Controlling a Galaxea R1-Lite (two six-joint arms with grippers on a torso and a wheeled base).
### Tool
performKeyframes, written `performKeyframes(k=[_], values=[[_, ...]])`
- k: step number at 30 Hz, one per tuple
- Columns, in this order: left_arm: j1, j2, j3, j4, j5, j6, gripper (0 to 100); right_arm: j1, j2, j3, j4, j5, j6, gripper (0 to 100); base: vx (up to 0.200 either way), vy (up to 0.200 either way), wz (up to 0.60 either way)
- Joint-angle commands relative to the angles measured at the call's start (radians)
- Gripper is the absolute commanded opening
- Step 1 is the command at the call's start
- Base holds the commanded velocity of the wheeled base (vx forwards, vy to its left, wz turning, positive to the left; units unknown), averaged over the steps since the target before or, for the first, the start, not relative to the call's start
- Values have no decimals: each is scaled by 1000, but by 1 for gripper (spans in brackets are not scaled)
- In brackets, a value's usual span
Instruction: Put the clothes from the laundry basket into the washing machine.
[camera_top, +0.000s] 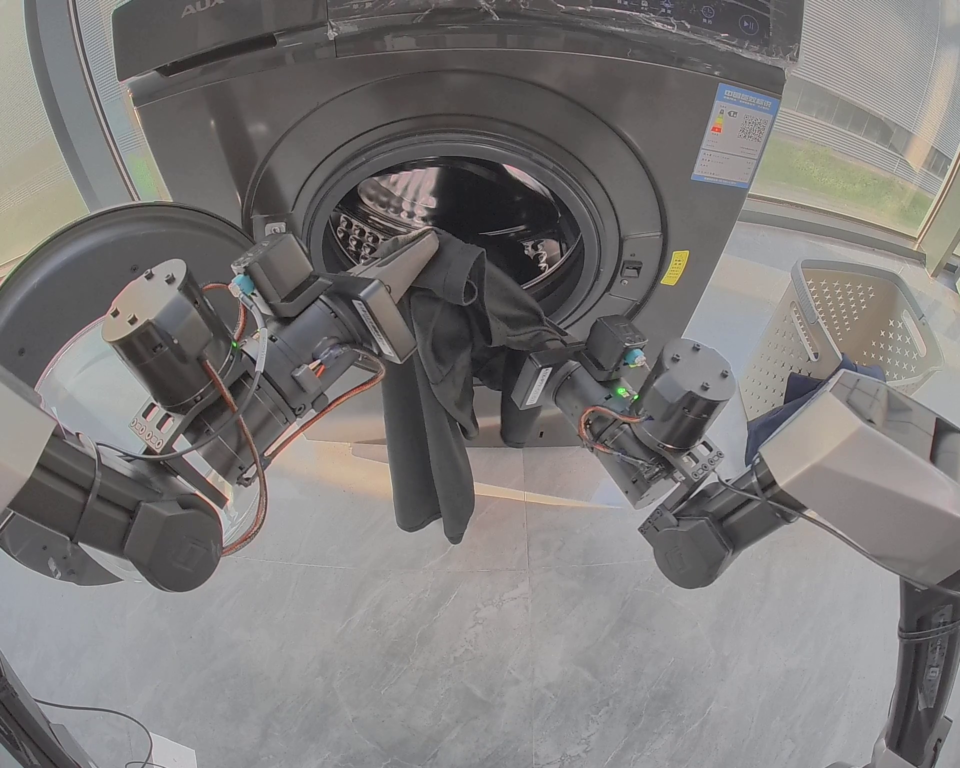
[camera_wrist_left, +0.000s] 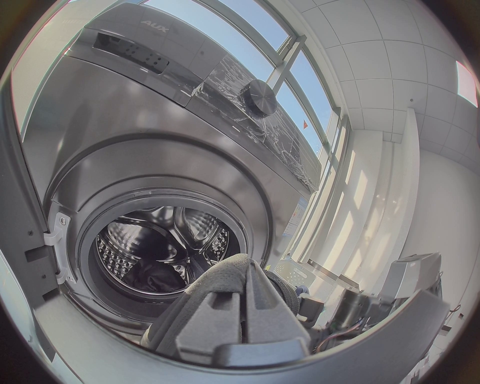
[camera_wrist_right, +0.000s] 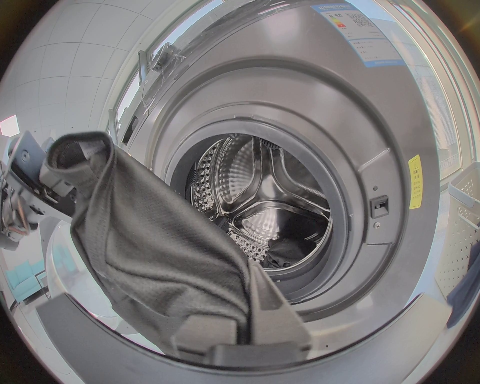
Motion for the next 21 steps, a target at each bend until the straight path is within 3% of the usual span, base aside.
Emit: performKeyframes(k=[1, 8, 14, 15, 21], values=[[-4, 0, 18, 0, -2, -2, 0, -12, -162, 135, -21, 8, 1, 0, 0, 0, 0], [-58, -1, 93, -8, -3, -5, 0, -22, -286, 241, -21, 43, 3, 0, 0, 0, 0], [-62, -1, 108, 0, -16, -7, 0, -8, -318, 367, -34, 70, 3, 0, 0, 0, 0], [-61, 0, 114, 0, -19, -8, 100, -3, -318, 368, -45, 74, 4, 0, 0, 0, 0], [-59, 46, 168, -10, -6, -22, 100, 14, -343, 339, -45, 76, 6, 0, 0, 0, 0]])
